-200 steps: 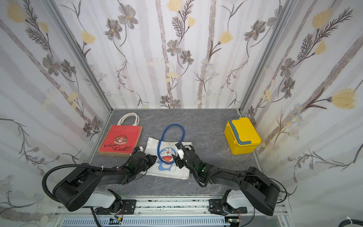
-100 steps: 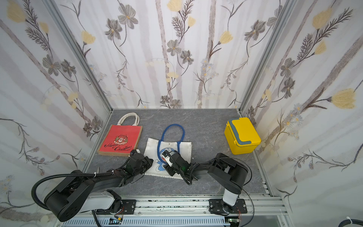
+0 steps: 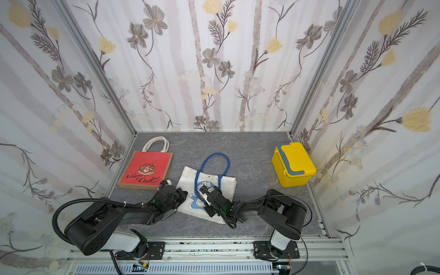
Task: Put away the canvas bag
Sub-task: Adjust the canvas bag at the center of the board.
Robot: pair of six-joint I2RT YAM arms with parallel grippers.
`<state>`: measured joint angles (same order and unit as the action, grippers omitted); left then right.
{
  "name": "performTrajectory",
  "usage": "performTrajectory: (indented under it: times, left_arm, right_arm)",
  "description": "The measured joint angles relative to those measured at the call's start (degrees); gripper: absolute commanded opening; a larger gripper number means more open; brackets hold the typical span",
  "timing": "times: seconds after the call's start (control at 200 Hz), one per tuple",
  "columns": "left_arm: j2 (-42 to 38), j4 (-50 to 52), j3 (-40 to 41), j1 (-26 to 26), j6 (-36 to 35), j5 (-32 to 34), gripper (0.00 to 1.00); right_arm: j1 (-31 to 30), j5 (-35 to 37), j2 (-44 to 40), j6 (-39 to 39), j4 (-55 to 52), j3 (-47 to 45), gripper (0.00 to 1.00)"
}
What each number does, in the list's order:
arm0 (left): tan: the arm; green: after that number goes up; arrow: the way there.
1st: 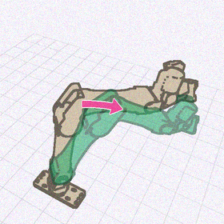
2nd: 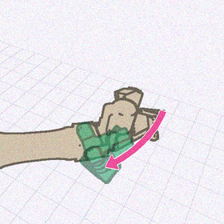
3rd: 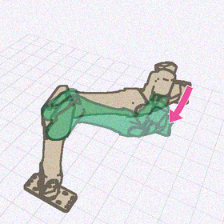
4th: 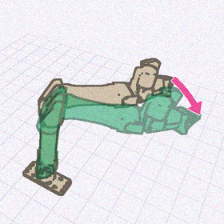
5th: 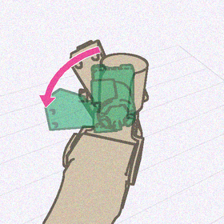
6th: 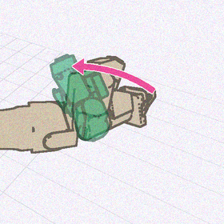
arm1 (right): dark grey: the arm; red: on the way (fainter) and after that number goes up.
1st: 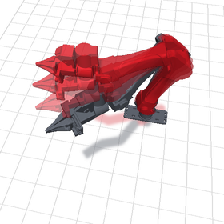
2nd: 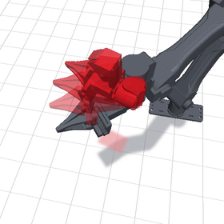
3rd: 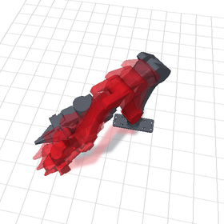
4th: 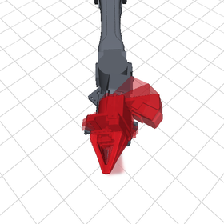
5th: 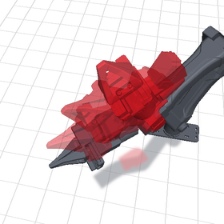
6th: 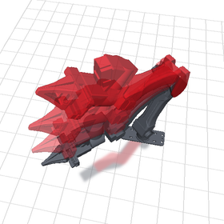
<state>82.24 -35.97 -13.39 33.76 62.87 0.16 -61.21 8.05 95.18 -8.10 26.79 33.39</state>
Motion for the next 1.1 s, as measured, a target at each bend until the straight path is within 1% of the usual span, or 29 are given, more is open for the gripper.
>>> performTrajectory:
  times: [0.04,0.105,0.16,0.335,0.39,0.515,0.774,0.959,1.099]
  left_arm:
    - [0.1,-0.3,0.0,0.2,0.2,0.1,0.05]
    - [0.2,-0.6,0.1,0.6,0.3,0.2,0.05]
    - [0.0,-0.8,0.3,0.7,0.6,0.2,0.05]
    - [-0.1,-1.4,0.9,0.8,0.8,0.3,0.05]
    - [0.1,-2.0,1.1,0.8,0.9,0.3,0.05]
    - [0.6,-2.8,1.2,0.8,1.2,0.2,0.05]
    - [0.6,-2.9,1.5,0.9,1.3,0.5,0.06]
    - [0.7,-3.0,1.5,0.9,1.4,0.5,0.06]
    - [-1.2,-0.9,1.5,1.0,1.6,0.4,0.06]
  right_arm:
    - [0.1,0.3,0.3,0.0,-0.1,0.1,0.22]
    - [0.2,0.4,1.1,0.2,-0.4,0.8,0.33]
    - [0.2,0.4,1.6,0.5,-0.4,1.2,0.34]
    - [0.1,0.5,3.8,1.9,-0.3,2.7,0.19]
    - [-0.2,1.5,4.1,2.3,-0.3,3.0,0.15]
    - [-0.7,3.7,3.1,2.6,-0.4,2.6,0.10]
    - [0.5,6.3,-6.6,2.5,-0.7,0.6,0.09]
    - [5.4,7.0,-8.5,2.9,-1.7,2.1,0.10]
    - [9.2,7.3,-9.2,5.4,-3.1,4.9,0.10]
